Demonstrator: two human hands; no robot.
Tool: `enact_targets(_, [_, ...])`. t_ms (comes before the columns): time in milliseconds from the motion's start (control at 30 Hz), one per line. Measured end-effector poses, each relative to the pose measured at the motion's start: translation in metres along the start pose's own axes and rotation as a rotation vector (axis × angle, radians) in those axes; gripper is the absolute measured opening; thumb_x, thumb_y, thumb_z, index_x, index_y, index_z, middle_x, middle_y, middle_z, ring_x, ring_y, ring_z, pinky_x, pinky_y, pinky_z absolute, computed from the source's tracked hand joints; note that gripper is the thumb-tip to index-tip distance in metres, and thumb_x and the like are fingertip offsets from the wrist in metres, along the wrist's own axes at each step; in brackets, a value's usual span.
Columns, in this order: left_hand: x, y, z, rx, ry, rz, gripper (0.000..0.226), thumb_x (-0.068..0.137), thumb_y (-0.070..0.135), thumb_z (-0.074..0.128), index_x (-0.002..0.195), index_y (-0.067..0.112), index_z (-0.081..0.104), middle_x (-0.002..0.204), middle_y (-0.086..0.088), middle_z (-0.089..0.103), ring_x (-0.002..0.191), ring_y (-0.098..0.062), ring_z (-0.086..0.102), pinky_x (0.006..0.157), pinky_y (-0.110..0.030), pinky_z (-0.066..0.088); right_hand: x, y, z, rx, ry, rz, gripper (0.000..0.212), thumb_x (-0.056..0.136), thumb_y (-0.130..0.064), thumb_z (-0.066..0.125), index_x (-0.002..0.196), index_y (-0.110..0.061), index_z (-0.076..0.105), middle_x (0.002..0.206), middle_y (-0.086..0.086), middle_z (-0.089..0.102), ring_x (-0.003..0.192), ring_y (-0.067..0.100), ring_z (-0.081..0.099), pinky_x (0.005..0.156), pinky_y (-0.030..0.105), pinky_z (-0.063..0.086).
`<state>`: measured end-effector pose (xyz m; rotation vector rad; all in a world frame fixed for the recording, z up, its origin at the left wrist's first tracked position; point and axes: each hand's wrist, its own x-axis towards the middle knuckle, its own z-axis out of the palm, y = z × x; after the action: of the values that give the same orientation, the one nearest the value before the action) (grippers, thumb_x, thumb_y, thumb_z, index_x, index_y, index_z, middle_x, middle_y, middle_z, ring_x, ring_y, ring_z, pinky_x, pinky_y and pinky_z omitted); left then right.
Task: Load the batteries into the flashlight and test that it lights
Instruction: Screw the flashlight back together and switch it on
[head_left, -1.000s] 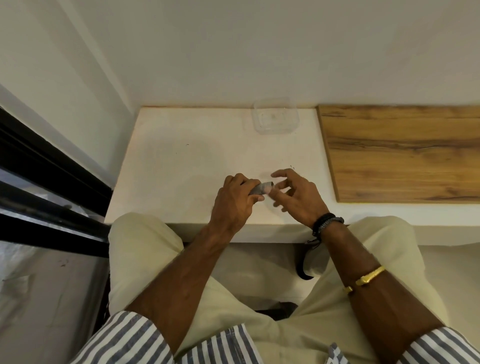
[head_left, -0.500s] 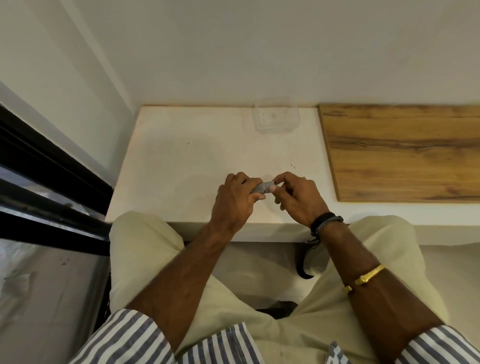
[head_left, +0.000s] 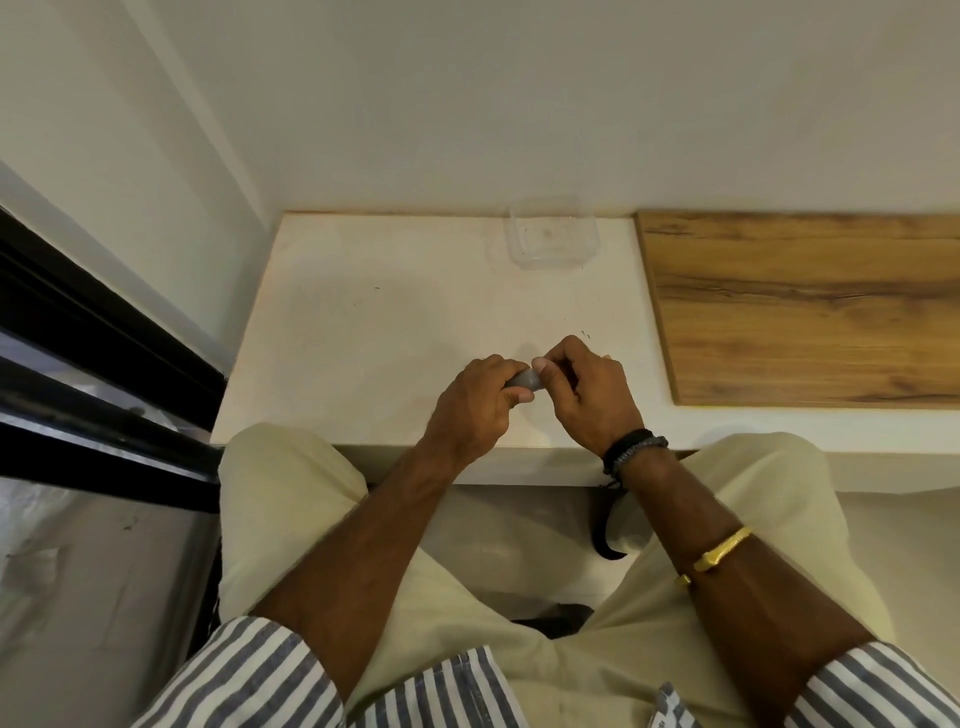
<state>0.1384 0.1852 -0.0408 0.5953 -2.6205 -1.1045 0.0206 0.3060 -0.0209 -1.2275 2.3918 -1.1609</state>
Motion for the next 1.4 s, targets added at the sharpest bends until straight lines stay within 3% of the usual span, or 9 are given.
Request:
enact_targets(167, [-0.002, 0.006, 0.006, 0.080, 0.099, 0.039, 0.030, 0.098, 0.033, 0.060, 0.119, 0.013, 0.066, 0.101, -0.003, 0.068, 0.088, -0.013, 0.051, 0.074, -0.032, 0.049, 0.002, 0.000, 0.006, 0.097, 0.161, 0.135, 0.025, 0.101, -0.025, 0.057, 0.087, -0.006, 0.064, 0.070, 0.001, 0.065, 0.064, 0.020, 0.060, 0.067, 0.039, 0.051])
enact_targets(267, [-0.002, 0.007, 0.008, 0.043, 0.151, 0.029, 0.034, 0.095, 0.036, 0.064, 0.120, 0.012, 0.066, 0.102, -0.003, 0.068, 0.090, -0.014, 0.053, 0.074, -0.023, 0.042, 0.000, 0.003, 0.006, 0.360, 0.146, 0.285, 0.026, 0.099, -0.034, 0.062, 0.093, -0.010, 0.069, 0.077, 0.003, 0.070, 0.069, 0.018, 0.066, 0.064, 0.037, 0.057])
enact_targets(433, [-0.001, 0.003, 0.006, -0.006, 0.223, 0.031, 0.034, 0.093, 0.036, 0.068, 0.118, 0.013, 0.063, 0.106, -0.001, 0.069, 0.092, -0.015, 0.058, 0.078, -0.029, 0.052, -0.006, 0.000, 0.018, 0.828, 0.041, 0.527, 0.028, 0.093, -0.036, 0.070, 0.101, -0.010, 0.075, 0.092, 0.001, 0.078, 0.091, 0.019, 0.073, 0.077, 0.033, 0.061])
enact_targets(600, [-0.001, 0.011, 0.005, -0.255, 0.238, -0.060, 0.031, 0.093, 0.040, 0.066, 0.115, 0.019, 0.063, 0.106, 0.011, 0.070, 0.094, -0.003, 0.065, 0.076, -0.018, 0.054, -0.002, -0.009, 0.025, 1.331, 0.117, 0.729, 0.026, 0.102, -0.037, 0.056, 0.110, -0.015, 0.066, 0.106, 0.009, 0.073, 0.102, 0.026, 0.070, 0.096, 0.048, 0.056])
enact_targets(733, [0.001, 0.019, 0.002, -0.660, 0.288, -0.407, 0.039, 0.099, 0.046, 0.051, 0.117, 0.016, 0.067, 0.111, 0.002, 0.071, 0.101, -0.015, 0.067, 0.086, -0.033, 0.057, 0.006, -0.011, 0.022, 1.681, 0.198, 0.834, 0.026, 0.100, -0.043, 0.055, 0.108, -0.019, 0.062, 0.099, 0.009, 0.069, 0.096, 0.027, 0.066, 0.105, 0.053, 0.046])
enact_targets(833, [0.001, 0.018, -0.006, -1.169, 0.225, -0.633, 0.071, 0.098, 0.065, 0.033, 0.136, 0.010, 0.056, 0.136, -0.010, 0.062, 0.126, -0.025, 0.058, 0.105, -0.041, 0.048, 0.006, -0.006, 0.016, 1.840, 0.239, 0.838, 0.026, 0.095, -0.040, 0.052, 0.092, -0.015, 0.062, 0.082, 0.007, 0.058, 0.076, 0.024, 0.057, 0.098, 0.045, 0.041])
enact_targets(933, [-0.001, 0.017, -0.014, -1.481, 0.205, -0.655, 0.092, 0.091, 0.078, 0.023, 0.148, 0.007, 0.042, 0.152, -0.012, 0.047, 0.143, -0.028, 0.041, 0.121, -0.048, 0.028, 0.004, -0.003, 0.012, 1.948, 0.248, 0.778, 0.025, 0.083, -0.035, 0.051, 0.079, -0.012, 0.060, 0.075, 0.006, 0.053, 0.068, 0.024, 0.053, 0.087, 0.041, 0.041])
enact_targets(1067, [-0.001, 0.021, -0.017, -1.564, 0.179, -0.643, 0.104, 0.086, 0.084, 0.017, 0.154, 0.007, 0.028, 0.162, -0.012, 0.031, 0.151, -0.029, 0.025, 0.125, -0.047, 0.016, 0.004, -0.005, 0.009, 2.027, 0.251, 0.702, 0.020, 0.068, -0.030, 0.051, 0.073, -0.011, 0.057, 0.070, 0.005, 0.050, 0.064, 0.025, 0.052, 0.085, 0.041, 0.042])
enact_targets(1400, [0.002, 0.017, -0.017, -1.568, 0.114, -0.612, 0.108, 0.082, 0.088, 0.018, 0.157, 0.010, 0.022, 0.165, -0.010, 0.022, 0.154, -0.026, 0.015, 0.125, -0.044, 0.009, 0.006, -0.011, 0.004, 2.099, 0.254, 0.661, 0.016, 0.067, -0.024, 0.049, 0.071, -0.009, 0.051, 0.070, 0.005, 0.044, 0.065, 0.025, 0.045, 0.076, 0.032, 0.040])
